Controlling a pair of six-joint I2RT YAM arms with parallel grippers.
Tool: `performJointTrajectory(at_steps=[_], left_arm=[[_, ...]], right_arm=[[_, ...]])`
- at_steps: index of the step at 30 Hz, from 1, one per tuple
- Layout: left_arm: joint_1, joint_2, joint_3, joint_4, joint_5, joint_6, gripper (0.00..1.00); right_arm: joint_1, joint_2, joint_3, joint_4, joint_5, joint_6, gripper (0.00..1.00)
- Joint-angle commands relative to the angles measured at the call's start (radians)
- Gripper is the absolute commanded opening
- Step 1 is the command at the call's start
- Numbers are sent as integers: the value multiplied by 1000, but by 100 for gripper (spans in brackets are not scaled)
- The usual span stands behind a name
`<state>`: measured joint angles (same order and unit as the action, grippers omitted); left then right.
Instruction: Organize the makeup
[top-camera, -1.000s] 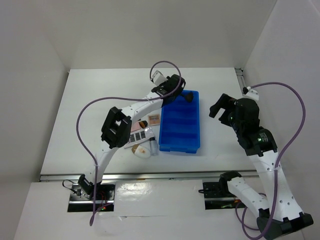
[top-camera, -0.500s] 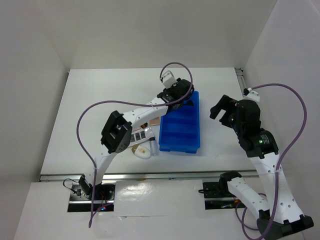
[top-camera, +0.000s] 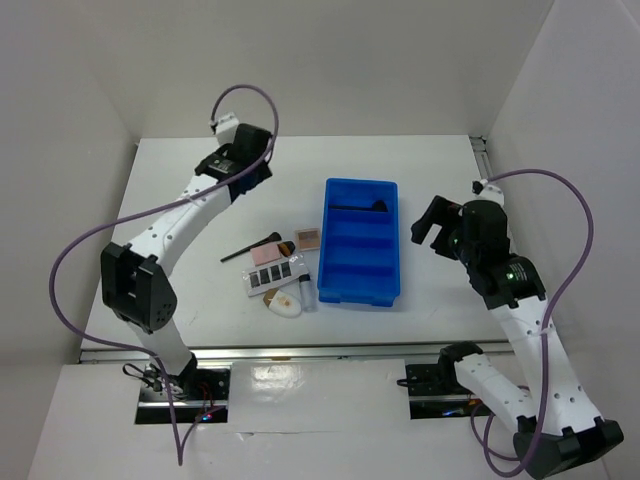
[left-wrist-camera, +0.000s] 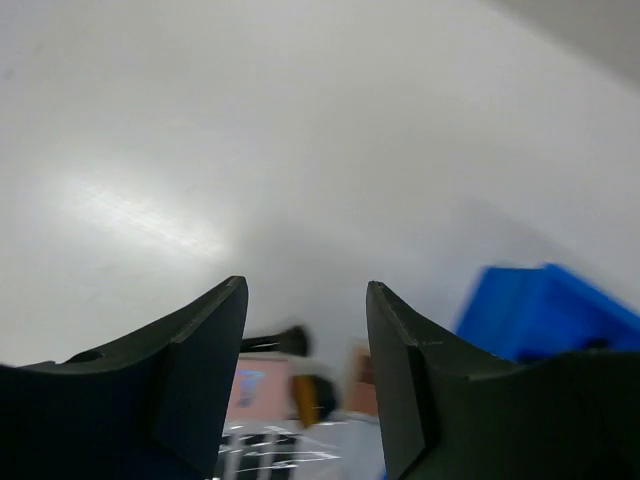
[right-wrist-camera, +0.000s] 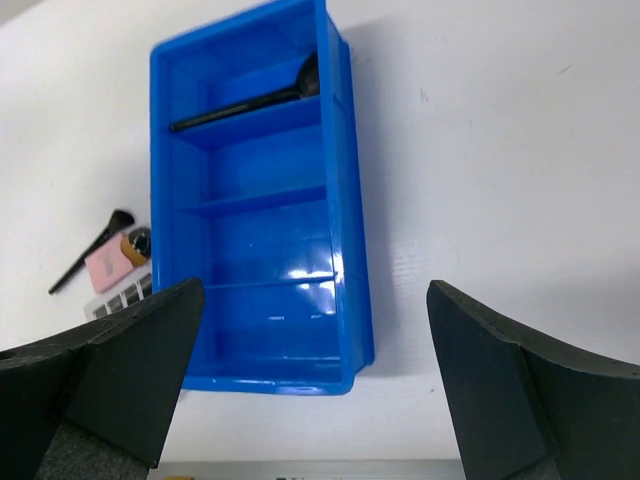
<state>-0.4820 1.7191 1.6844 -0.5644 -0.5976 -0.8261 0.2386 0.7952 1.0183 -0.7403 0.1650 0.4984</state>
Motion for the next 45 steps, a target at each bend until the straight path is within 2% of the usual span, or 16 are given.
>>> performJointTrajectory(at_steps=[1,2,6,11,14,19,28,33,37,40,42,45], left_arm=[[51,21,-130,-245,124,76,64],[51,20,-167,-246,111,76,66],[146,-16,-381,-178,296,-11,68],[235,-27,-499,-108,367,-174,70],[256,-27,-488,-107,355,-269,70],[278,79,-428,-150,386,-401,71],[266,181,-359,-233,375,-561,70],[256,226,-322,-244,357,-611,62],[256,269,-273,-255,335,-630,52],[256,306,-224,-265,317,-639,40],[256,330,-194,-279,317,-639,26],[256,379,-132,-313,317,-648,10]], right_arm=[[1,28,-20,79,-74,5,100],[1,44,-20,79,-85,5,100],[1,78,-20,88,-120,5,100],[1,96,-11,88,-131,5,100],[1,105,-1,88,-153,5,100],[1,105,-1,88,-171,5,100],[1,114,-1,79,-171,5,100],[1,114,-11,79,-171,5,100],[1,114,-11,79,-171,5,100],[1,114,-11,79,-171,5,100],[1,114,-11,79,-162,5,100],[1,114,-11,79,-162,5,100]])
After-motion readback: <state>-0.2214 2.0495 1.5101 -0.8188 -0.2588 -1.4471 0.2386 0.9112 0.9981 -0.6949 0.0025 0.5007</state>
